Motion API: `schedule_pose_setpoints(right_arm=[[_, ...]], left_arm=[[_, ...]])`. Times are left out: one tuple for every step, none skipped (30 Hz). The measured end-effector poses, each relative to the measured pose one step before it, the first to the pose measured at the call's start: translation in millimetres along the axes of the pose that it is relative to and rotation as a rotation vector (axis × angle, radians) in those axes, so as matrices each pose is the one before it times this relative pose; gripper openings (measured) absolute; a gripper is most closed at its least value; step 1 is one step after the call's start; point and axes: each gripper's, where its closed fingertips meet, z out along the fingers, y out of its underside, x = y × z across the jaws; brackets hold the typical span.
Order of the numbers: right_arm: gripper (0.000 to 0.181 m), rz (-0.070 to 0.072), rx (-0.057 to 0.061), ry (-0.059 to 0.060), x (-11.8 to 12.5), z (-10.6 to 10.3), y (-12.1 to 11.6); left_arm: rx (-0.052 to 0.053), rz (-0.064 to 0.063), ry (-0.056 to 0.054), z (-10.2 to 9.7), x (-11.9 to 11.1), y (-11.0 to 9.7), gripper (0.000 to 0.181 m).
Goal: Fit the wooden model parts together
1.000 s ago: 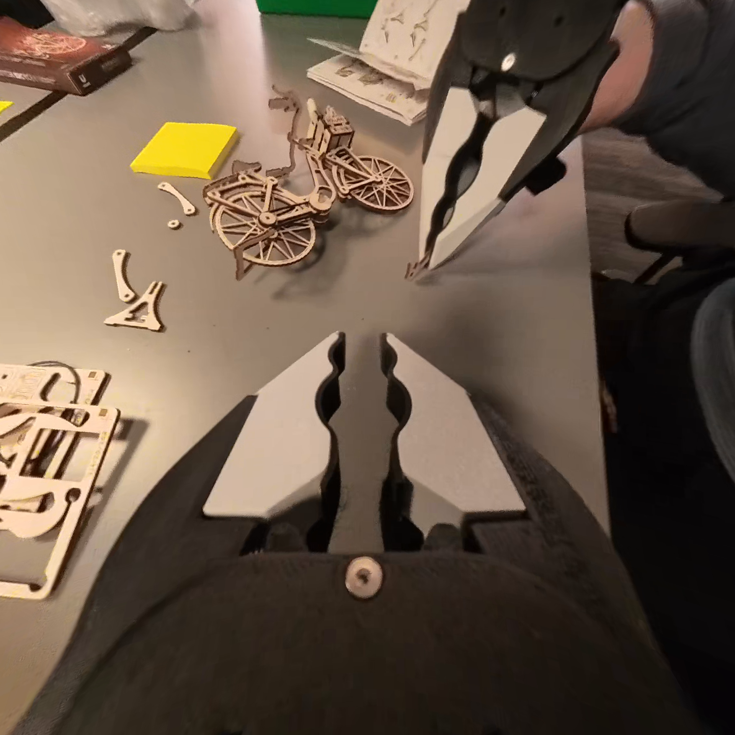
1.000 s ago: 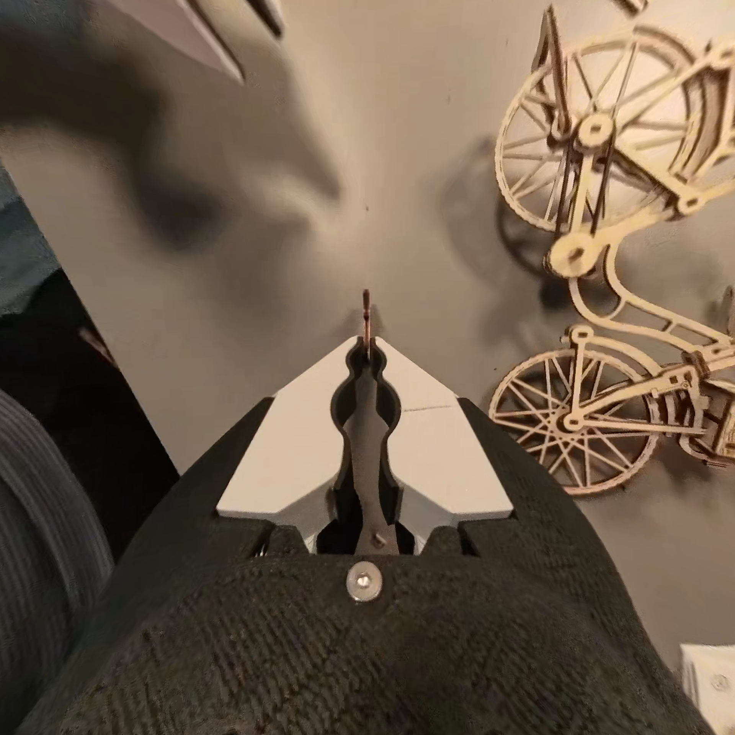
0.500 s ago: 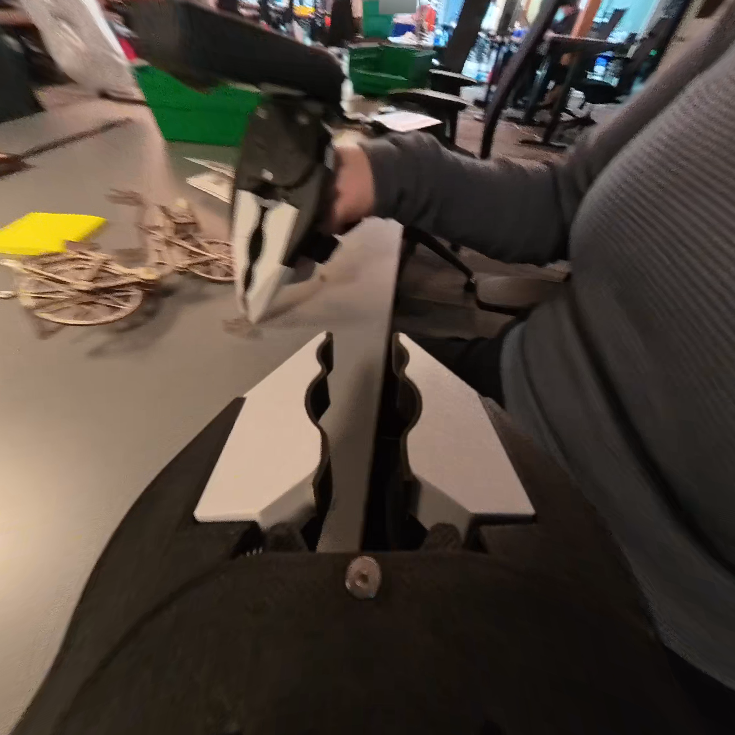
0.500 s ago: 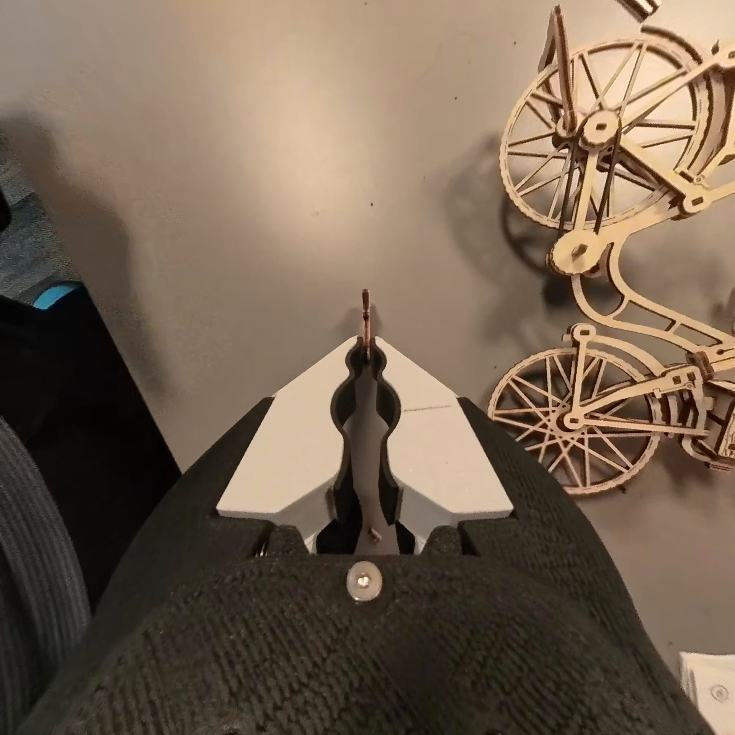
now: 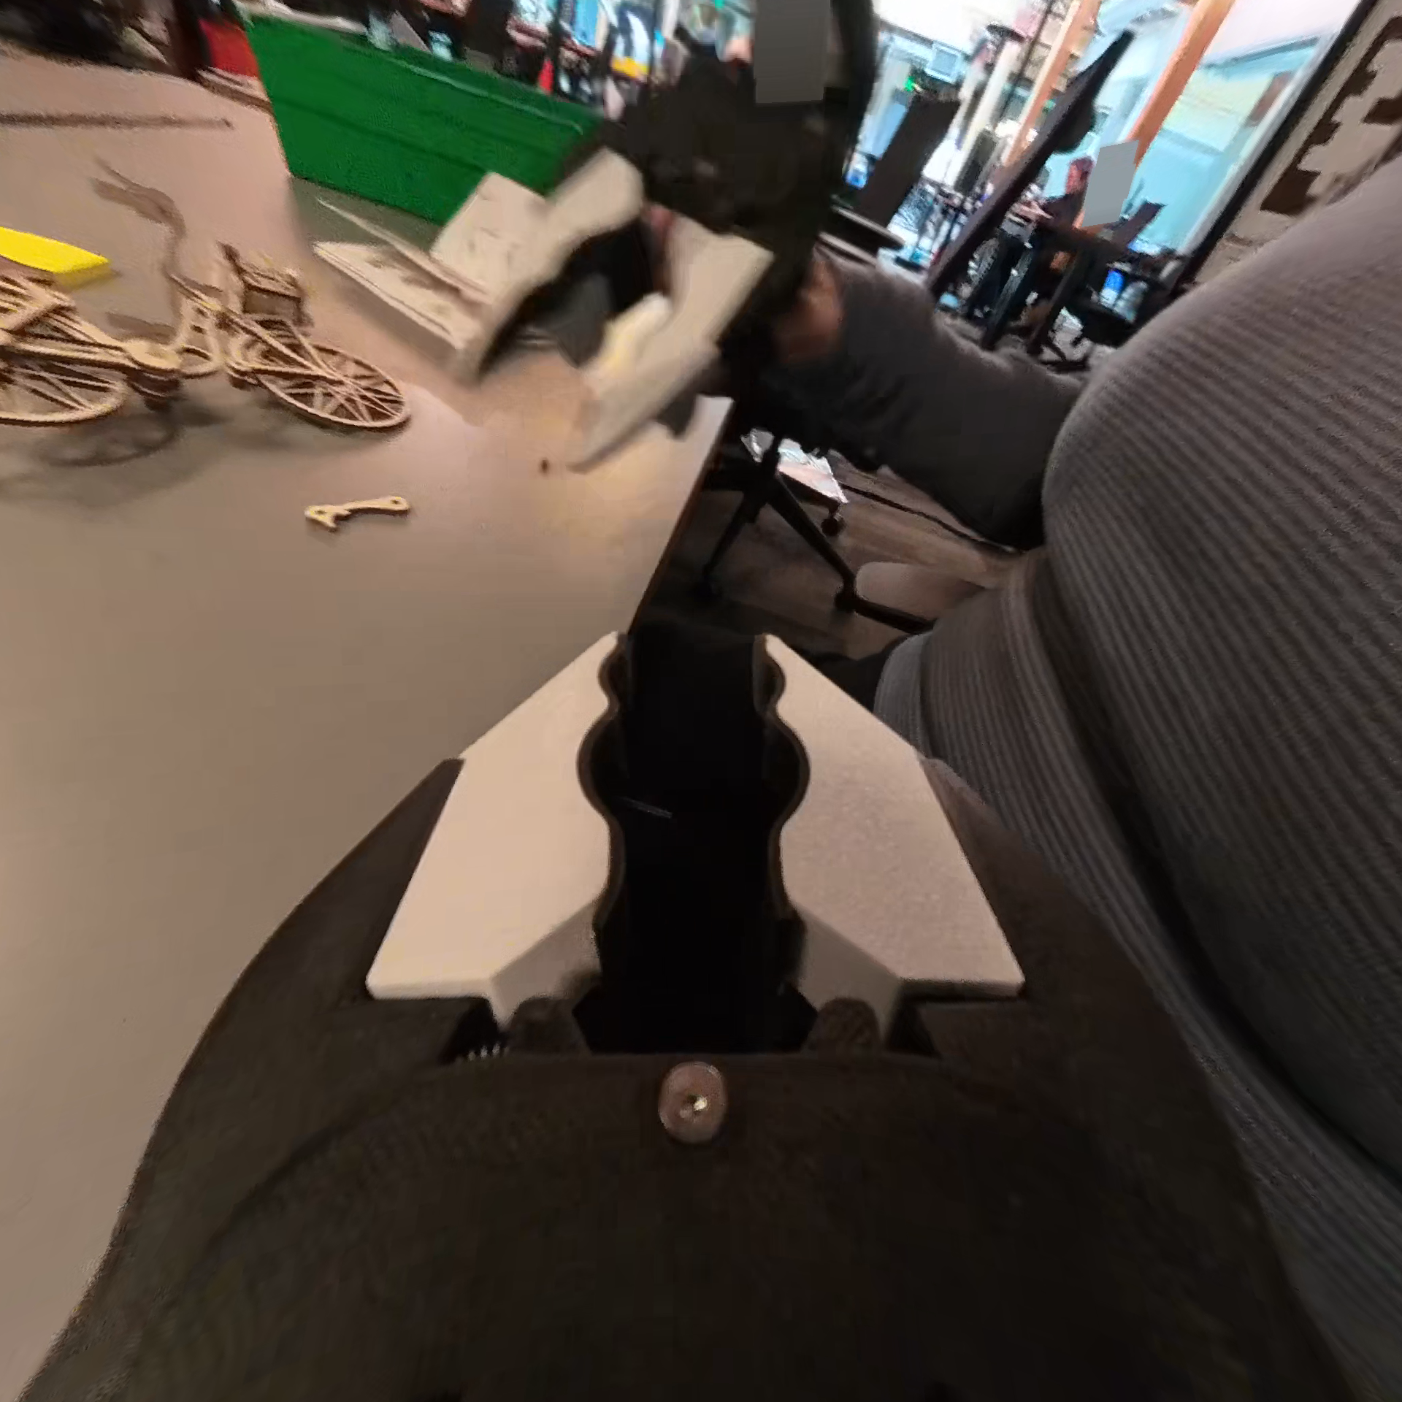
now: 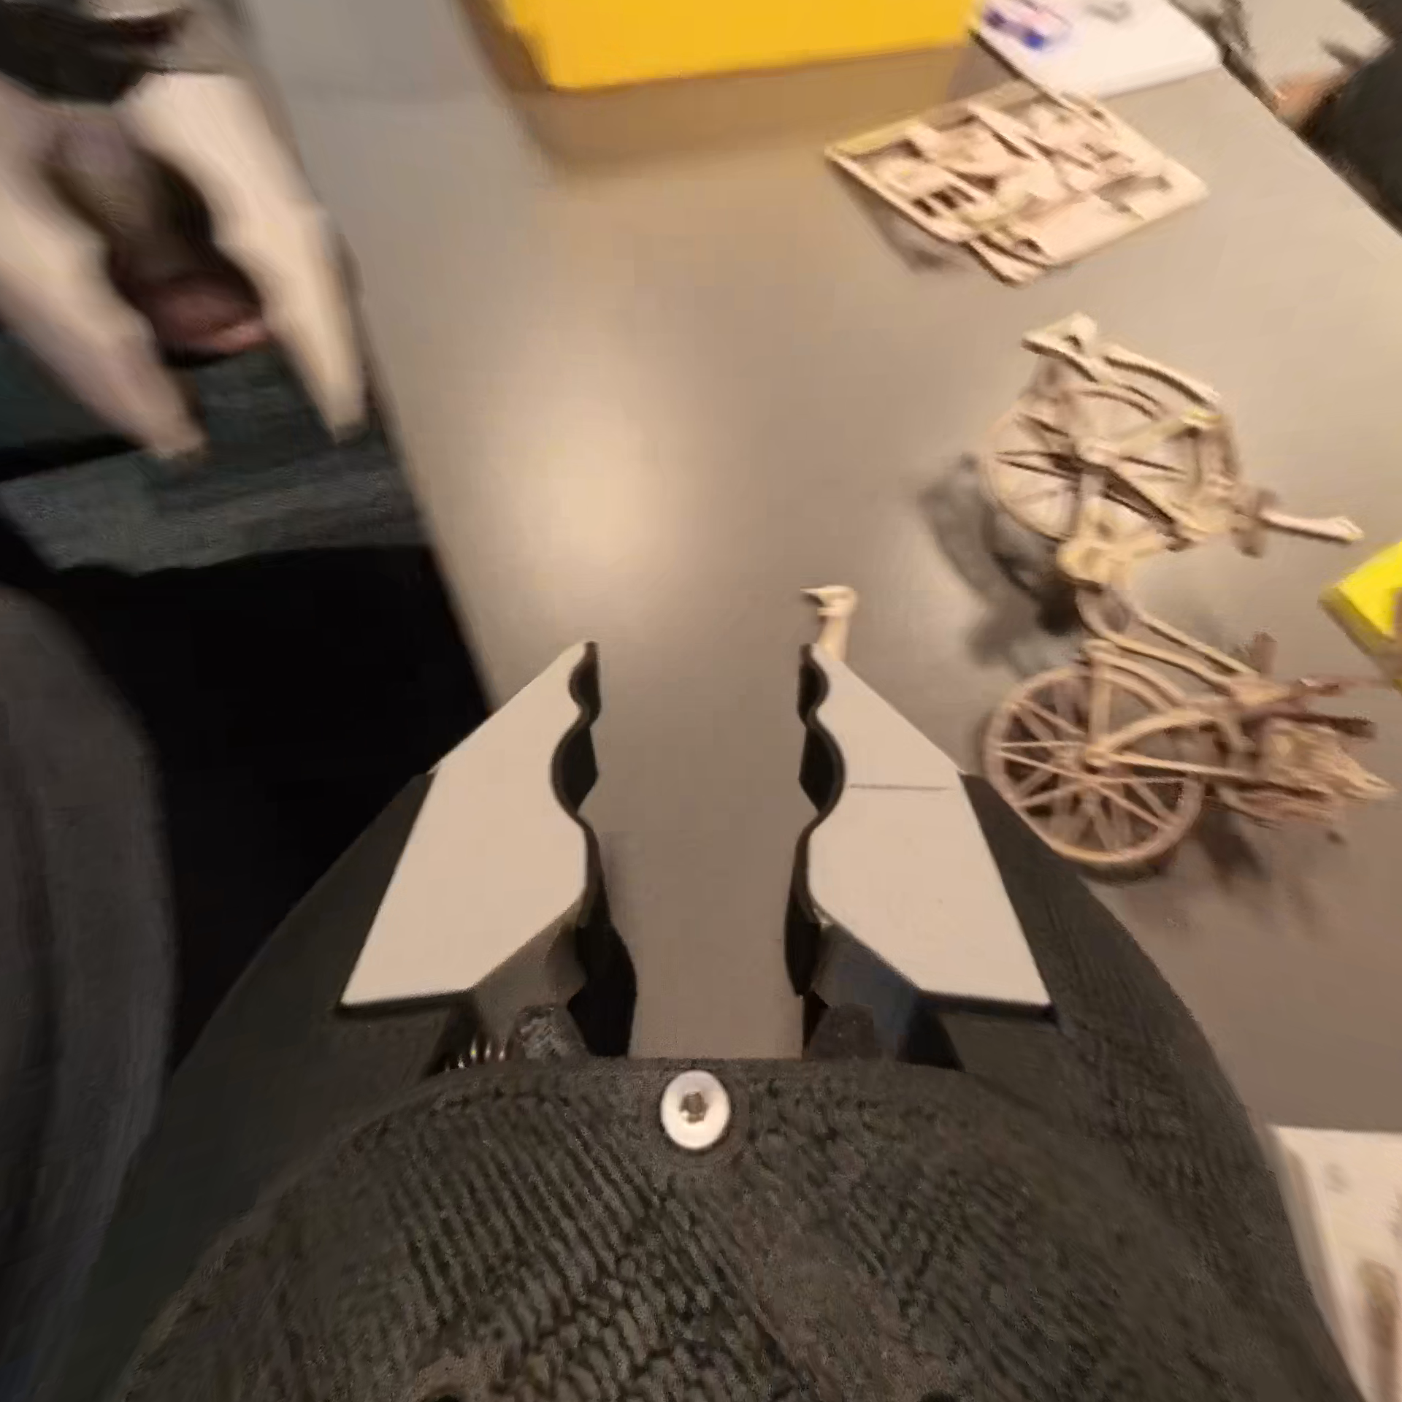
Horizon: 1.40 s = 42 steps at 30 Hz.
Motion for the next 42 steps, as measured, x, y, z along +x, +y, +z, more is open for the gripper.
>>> schedule_pose_setpoints(right_arm=[[0.037,-0.0437,0.015,-0.057,-25.1,-8.42,3.39],[0.028,-0.038,-0.0097,-0.0547,-25.79,-2.59,8.24],[0.025,-0.0257,-0.0234,-0.0413,-23.23,4.04,11.22],[0.024,-0.0196,-0.037,-0.0452,-21.7,9.89,13.85],[0.025,-0.0141,-0.0517,-0.0316,-15.98,13.96,15.83],[0.028,-0.006,-0.0598,-0.0104,-8.57,15.4,15.34],[0.031,-0.0064,-0.0488,-0.0007,-4.03,14.47,11.08],[0.033,-0.0115,-0.0267,0.0029,-1.06,12.5,6.08],[0.037,-0.0062,-0.0168,0.0159,2.95,9.83,3.2],[0.039,-0.003,-0.0098,0.013,3.84,7.51,1.13],[0.04,-0.0003,-0.0069,-0.0022,2.28,6.53,0.27],[0.041,0.0011,-0.0269,-0.0087,1.43,6.32,2.82],[0.043,-0.0115,-0.0421,-0.0061,0.86,5.96,4.35],[0.044,-0.0217,-0.0345,-0.0055,-0.06,5.28,2.78],[0.045,-0.0206,-0.0173,-0.0026,-0.08,4.05,-0.37],[0.044,-0.0155,-0.0023,-0.0048,-0.33,2.92,-2.7],[0.042,-0.009,-0.0018,-0.0101,-0.7,2.81,-2.32],[0.04,-0.0102,-0.006,-0.0067,-0.63,2.91,-1.11],[0.039,-0.0109,-0.0086,0.0013,-0.01,2.79,-0.63],[0.035,-0.0008,-0.009,-0.0033,0.0,1.58,-0.15],[0.027,0.0099,-0.0089,-0.0109,-0.23,-0.2,0.16],[0.018,0.0112,-0.0067,-0.0048,0.63,-1.66,0.63],[0.016,0.0074,0.0021,0.0041,0.93,-2.48,0.53],[0.015,0.0052,0.0101,0.0101,0.78,-3.42,0.19],[0.013,0.0038,0.0126,0.0157,1.43,-4.25,0.37],[0.013,0.002,0.0084,0.0145,1.41,-4.5,1.4],[0.013,0.0055,0.0101,0.0052,0.19,-4.62,0.96],[0.012,0.013,0.0206,-0.0019,-0.8,-4.96,-0.87],[0.012,0.012,0.0339,-0.0046,-1.45,-6.32,-3.38],[0.011,0.0059,0.0518,-0.0073,-2.05,-8.49,-6.96],[0.011,0.0049,0.0623,-0.0067,-1.51,-10.31,-9.64],[0.01,-0.0014,0.0674,-0.0191,-2.26,-11.31,-11.68],[0.01,-0.0077,0.0698,-0.022,-1.72,-11.63,-13.02],[0.009,-0.0134,0.0693,-0.0232,-1.1,-11.57,-13.83],[0.009,-0.0117,0.0719,-0.0365,-2.32,-11.29,-15.09],[0.009,-0.0051,0.0767,-0.0325,-0.99,-10.8,-16.21],[0.008,-0.0028,0.0735,-0.0309,-0.34,-9.9,-15.69],[0.008,-0.0009,0.0675,-0.0287,-0.04,-8.75,-14.69],[0.008,-0.0018,0.0577,-0.021,0.77,-7.17,-13.26],[0.008,-0.0039,0.0427,-0.0179,0.77,-5.57,-10.8],[0.008,-0.0066,0.0268,-0.0149,0.49,-3.8,-8.19],[0.008,-0.0101,0.0137,-0.0072,1.07,-2.35,-5.81]], left_arm=[[0.0154,0.0048,-0.0212,-4.93,-1.53,-1.5,0.031],[0.0129,0.0015,-0.0141,-4.0,-0.81,-0.63,0.031],[0.0096,-0.0034,-0.009,-3.15,-0.52,0.2,0.031],[0.007,-0.0065,-0.0047,-1.81,-0.18,0.74,0.031],[0.0062,-0.0063,0.0014,-0.95,0.72,0.68,0.031],[0.0064,-0.0042,0.0058,0.02,1.71,0.4,0.031],[0.0041,-0.0004,0.0064,0.45,2.25,0.28,0.031],[0.0003,0.0037,0.0041,0.88,2.4,0.69,0.031],[-0.0027,0.0057,0.0019,0.92,2.32,0.95,0.031],[-0.0041,0.0048,0.0007,0.85,2.0,1.07,0.031],[-0.0063,0.004,0.0032,0.68,2.43,1.27,0.031],[-0.0083,0.0023,0.0029,0.37,2.04,1.44,0.031],[-0.0086,0.0016,0.0008,0.03,1.58,1.48,0.031],[-0.0084,0.002,0.0017,-0.26,1.43,1.54,0.031],[-0.007,0.0005,0.0037,-0.35,1.38,1.48,0.031],[-0.0041,-0.0022,0.0035,-0.39,0.85,1.17,0.031],[-0.0015,-0.0032,0.0032,-0.36,0.54,0.76,0.031],[0.0002,-0.003,0.0023,-0.41,0.13,0.59,0.031],[0.002,-0.0035,0.0015,-0.27,-0.16,0.28,0.031],[0.0041,-0.0036,0.0013,-0.18,-0.28,-0.14,0.031],[0.0035,-0.0031,0.0007,-0.21,-0.25,-0.13,0.031],[0.0023,-0.0013,-0.0014,-0.28,-0.5,-0.02,0.031],[0.0018,0.0007,-0.0029,-0.25,-0.6,0.11,0.031],[0.0012,0.0007,-0.004,-0.33,-0.69,0.31,0.031],[0.0011,0.0002,-0.0028,-0.04,-0.57,0.35,0.031],[-0.0001,-0.0001,-0.0036,0.18,-0.75,0.64,0.031],[-0.0019,0.001,-0.0042,0.87,-1.06,1.01,0.031],[-0.0035,0.0016,-0.0049,1.65,-1.08,1.18,0.031],[-0.0077,0.0025,0.0004,2.8,-0.23,1.49,0.03],[-0.0108,0.0041,0.009,4.06,1.14,1.44,0.03],[-0.0104,0.0054,0.0177,5.31,2.66,0.64,0.03],[-0.0105,0.008,0.0258,6.23,3.8,0.02,0.03],[-0.0119,0.0083,0.0242,6.73,3.03,-0.61,0.03],[-0.017,0.0064,0.0125,6.46,0.19,-0.96,0.032],[-0.0167,0.0055,0.0162,5.65,-0.19,-1.78,0.034],[-0.0065,-0.0074,0.0198,4.73,-0.99,-3.43,0.036],[0.0047,-0.0178,0.0396,3.75,0.99,-5.28,0.038],[0.017,-0.025,0.0522,2.78,2.46,-6.87,0.038],[0.0165,-0.027,0.0491,2.08,1.94,-6.72,0.038],[0.0136,-0.0188,0.0427,1.77,1.54,-6.06,0.037],[0.0155,0.0001,0.0445,1.31,3.37,-6.12,0.035],[0.0273,0.0166,0.0326,0.85,3.98,-7.28,0.03]])
